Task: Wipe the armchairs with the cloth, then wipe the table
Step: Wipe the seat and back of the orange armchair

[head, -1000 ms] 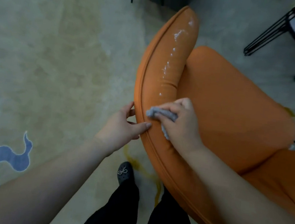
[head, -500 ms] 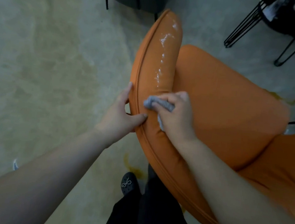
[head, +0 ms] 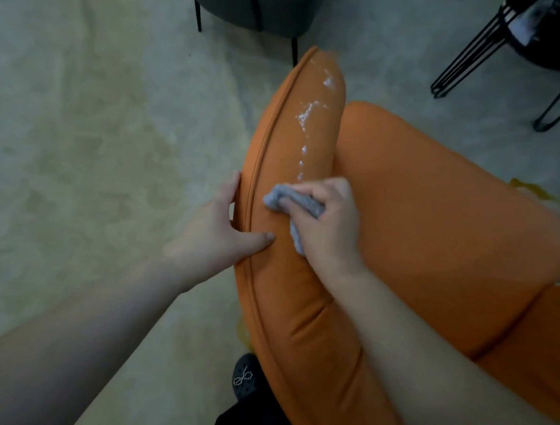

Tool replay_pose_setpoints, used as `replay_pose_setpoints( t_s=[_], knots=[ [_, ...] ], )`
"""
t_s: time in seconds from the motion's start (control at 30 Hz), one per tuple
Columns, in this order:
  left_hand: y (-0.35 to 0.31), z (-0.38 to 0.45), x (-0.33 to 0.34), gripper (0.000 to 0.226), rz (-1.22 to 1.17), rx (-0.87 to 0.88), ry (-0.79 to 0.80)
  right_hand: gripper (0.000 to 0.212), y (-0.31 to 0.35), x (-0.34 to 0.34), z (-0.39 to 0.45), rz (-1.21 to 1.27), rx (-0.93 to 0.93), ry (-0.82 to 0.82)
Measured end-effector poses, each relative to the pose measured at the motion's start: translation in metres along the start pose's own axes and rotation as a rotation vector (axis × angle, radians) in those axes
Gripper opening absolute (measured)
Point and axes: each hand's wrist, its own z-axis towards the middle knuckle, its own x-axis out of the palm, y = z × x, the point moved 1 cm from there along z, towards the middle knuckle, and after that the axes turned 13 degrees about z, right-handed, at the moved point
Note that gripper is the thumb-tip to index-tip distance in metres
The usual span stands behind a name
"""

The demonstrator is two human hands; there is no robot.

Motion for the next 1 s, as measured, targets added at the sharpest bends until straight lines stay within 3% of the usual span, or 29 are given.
replay_pose_setpoints(
  t_s=[0.2,0.43,0.67,0.9,1.0],
  knots=[
    [-0.014,0.016,-0.007,0.110,0.098,-0.016,-0.012,0.013,0.004,0.007,0.109,0.067,0.075,-0.211],
    [-0.033,0.057,-0.006,0.111,0.152,-0.012,-0.115,0.016,-0.016,-0.003,0.050,0.053,-0.008,-0.104],
    [-0.050,0.093,0.005,0.112,0.251,-0.017,-0.249,0.015,-0.006,0.004,0.172,0.086,-0.033,-0.146],
    [-0.062,0.118,0.001,0.118,0.321,0.017,-0.242,0.023,-0.024,-0.008,0.111,0.148,-0.041,-0.045],
    [-0.069,0.125,0.001,0.121,0.383,0.026,-0.246,0.019,-0.026,-0.011,0.146,0.134,0.016,-0.054]
  ],
)
